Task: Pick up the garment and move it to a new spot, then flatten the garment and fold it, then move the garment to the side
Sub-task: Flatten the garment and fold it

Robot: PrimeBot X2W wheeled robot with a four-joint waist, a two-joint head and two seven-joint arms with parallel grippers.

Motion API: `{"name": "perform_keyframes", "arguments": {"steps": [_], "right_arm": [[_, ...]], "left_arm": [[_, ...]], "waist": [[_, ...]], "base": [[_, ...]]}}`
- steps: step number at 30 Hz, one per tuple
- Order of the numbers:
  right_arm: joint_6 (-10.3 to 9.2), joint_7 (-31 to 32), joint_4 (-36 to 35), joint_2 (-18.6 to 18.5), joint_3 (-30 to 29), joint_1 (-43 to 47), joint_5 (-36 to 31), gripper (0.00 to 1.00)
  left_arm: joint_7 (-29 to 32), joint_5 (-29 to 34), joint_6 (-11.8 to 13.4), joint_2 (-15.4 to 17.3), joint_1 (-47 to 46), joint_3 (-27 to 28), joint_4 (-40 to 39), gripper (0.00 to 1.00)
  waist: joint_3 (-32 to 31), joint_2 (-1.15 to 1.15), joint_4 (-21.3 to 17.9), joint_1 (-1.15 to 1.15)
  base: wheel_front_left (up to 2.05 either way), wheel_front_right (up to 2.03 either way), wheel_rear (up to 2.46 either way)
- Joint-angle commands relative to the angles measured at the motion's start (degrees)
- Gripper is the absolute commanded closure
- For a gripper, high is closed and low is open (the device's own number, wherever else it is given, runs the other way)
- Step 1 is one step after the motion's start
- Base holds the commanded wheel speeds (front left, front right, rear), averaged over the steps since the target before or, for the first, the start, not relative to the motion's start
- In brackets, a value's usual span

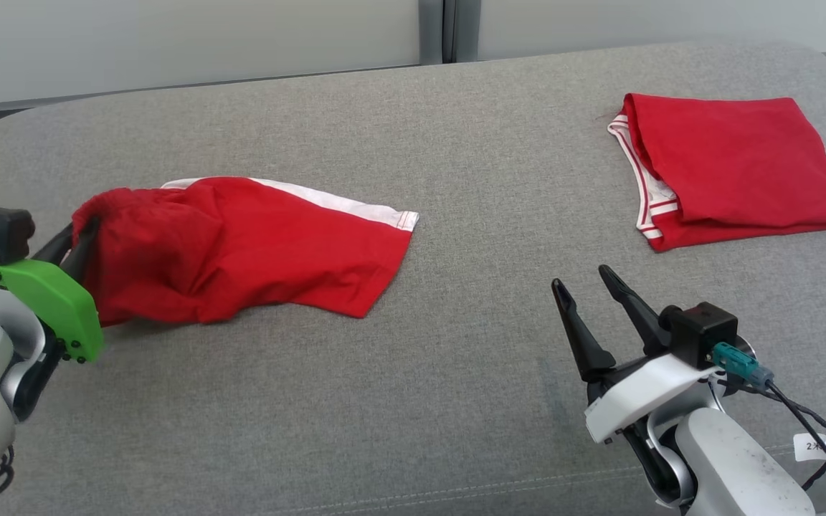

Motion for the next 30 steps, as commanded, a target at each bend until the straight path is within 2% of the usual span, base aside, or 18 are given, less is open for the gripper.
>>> {"name": "perform_keyframes", "arguments": {"steps": [1,18,24,30], "right_arm": [[-0.01,-0.18,-0.02,-0.17,-0.09,0.46,0.07,0.0],[-0.01,-0.18,0.03,-0.27,-0.16,0.24,0.41,0.0],[-0.01,-0.17,0.01,-0.32,-0.29,-0.19,0.35,0.0],[-0.01,-0.18,0.23,-0.04,-0.7,0.29,0.09,0.0]], "left_arm": [[-0.67,-0.47,0.38,-0.61,1.05,0.24,-0.42,1.0],[-2.13,0.43,1.29,-6.05,6.6,2.84,-3.25,1.0],[-2.14,1.52,1.2,-5.69,6.14,5.23,-3.64,1.0],[-2.15,4.53,1.61,-4.59,4.25,8.14,-7.79,1.0]], "waist": [[-0.02,0.0,0.15,0.0],[0.35,0.0,0.21,0.0],[0.38,0.0,0.02,0.0],[-0.24,0.0,0.07,0.0]], "base": [[0.0,0.0,0.0],[0.0,0.0,0.0],[0.0,0.0,0.0],[0.0,0.0,0.0]]}}
